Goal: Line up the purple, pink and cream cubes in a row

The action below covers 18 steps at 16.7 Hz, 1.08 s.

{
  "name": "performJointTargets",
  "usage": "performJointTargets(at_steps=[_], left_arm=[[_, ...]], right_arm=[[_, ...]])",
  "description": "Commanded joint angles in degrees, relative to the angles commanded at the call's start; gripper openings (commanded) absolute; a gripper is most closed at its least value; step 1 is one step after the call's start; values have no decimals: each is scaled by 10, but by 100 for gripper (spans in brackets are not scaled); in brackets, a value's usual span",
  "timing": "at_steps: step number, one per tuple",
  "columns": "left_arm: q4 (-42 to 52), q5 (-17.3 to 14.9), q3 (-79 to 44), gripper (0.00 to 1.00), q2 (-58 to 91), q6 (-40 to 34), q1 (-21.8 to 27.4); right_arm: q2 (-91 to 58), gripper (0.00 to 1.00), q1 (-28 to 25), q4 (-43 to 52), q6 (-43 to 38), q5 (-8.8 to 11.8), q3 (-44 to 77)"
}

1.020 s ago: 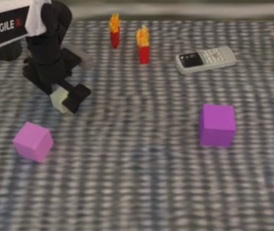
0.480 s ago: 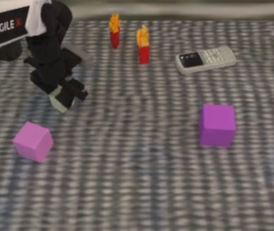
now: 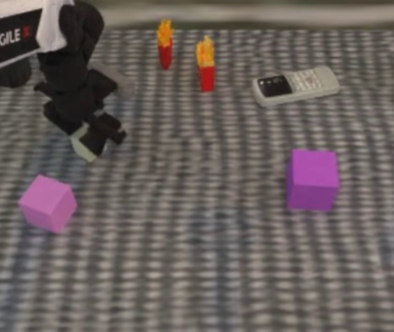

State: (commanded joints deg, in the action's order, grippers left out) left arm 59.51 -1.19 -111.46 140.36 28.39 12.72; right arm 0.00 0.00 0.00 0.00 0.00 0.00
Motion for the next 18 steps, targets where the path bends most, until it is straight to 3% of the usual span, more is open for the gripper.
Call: performJointTargets(at_steps=[9,15,18], left_arm=[[133,0,-105,0,-27,-1,-10],[137,1,-109,0,-26,-7,-3],[141,3,-117,0,-23,-60,30]], right_arm=[[0,100,0,0,0,0,0],[0,100,0,0,0,0,0],[0,100,0,0,0,0,0]])
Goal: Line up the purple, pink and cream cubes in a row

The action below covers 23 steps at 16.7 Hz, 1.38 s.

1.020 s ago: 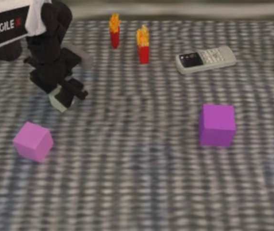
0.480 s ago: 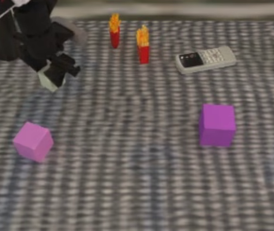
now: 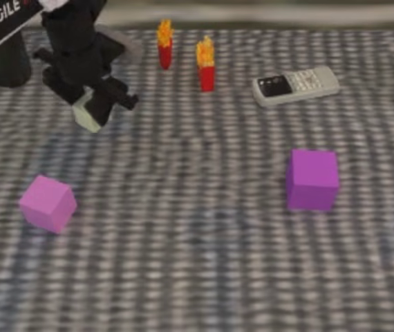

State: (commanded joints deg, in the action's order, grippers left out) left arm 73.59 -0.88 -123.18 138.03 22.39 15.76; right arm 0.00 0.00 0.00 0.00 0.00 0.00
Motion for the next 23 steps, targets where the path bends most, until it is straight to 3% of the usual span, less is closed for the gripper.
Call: performJointTargets(at_steps=[4,11,14,18,23], left_arm=[[10,5,-8,0,3,-148,83],[31,11,1,0,-2,-534,268],[32,14,5,0,-13,-667,337],[27,19,11,0,-31,-762,394],[26,20,13,0,-34,-773,401]], right_arm=[[0,100,0,0,0,0,0],[0,100,0,0,0,0,0],[0,100,0,0,0,0,0],[0,100,0,0,0,0,0],[0,100,0,0,0,0,0]])
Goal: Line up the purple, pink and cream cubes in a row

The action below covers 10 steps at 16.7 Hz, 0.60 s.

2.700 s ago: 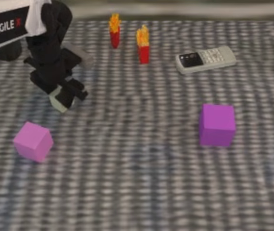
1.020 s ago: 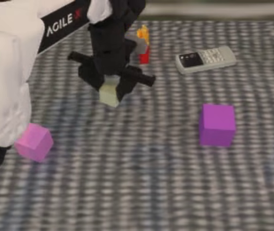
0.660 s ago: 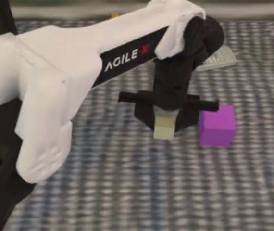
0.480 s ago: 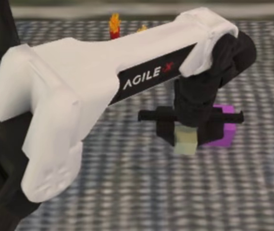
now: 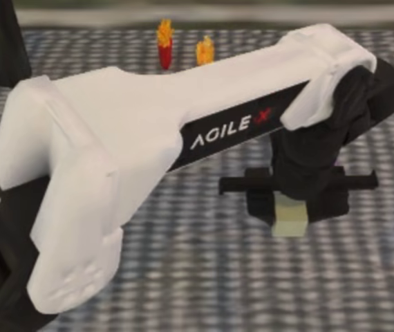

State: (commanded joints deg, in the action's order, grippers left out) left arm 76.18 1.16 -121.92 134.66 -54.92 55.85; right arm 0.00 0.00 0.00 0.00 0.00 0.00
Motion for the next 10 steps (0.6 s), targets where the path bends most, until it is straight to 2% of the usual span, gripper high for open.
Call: performJointTargets(at_steps=[3,10], left_arm=[[-10,0,9,0,3,2,-3],[-137,0,114,0,22,3,-3]], right_arm=[[0,100,0,0,0,0,0],[0,100,0,0,0,0,0]])
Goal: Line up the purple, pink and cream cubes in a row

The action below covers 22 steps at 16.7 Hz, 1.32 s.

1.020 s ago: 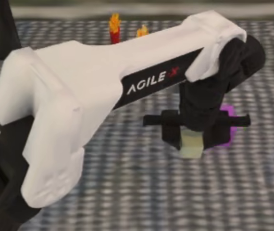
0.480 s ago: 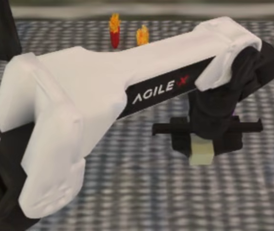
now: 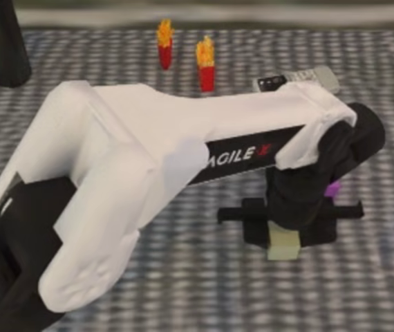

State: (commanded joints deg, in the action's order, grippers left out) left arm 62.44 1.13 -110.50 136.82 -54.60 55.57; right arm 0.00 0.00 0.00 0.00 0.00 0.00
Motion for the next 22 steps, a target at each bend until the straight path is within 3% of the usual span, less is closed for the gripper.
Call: performJointTargets(at_steps=[4,17,22], left_arm=[[-5,0,5,0,2,0,0],[-5,0,5,98,2,0,0],[-5,0,5,100,2,0,0]], right_arm=[[0,100,0,0,0,0,0],[0,100,0,0,0,0,0],[0,100,0,0,0,0,0]])
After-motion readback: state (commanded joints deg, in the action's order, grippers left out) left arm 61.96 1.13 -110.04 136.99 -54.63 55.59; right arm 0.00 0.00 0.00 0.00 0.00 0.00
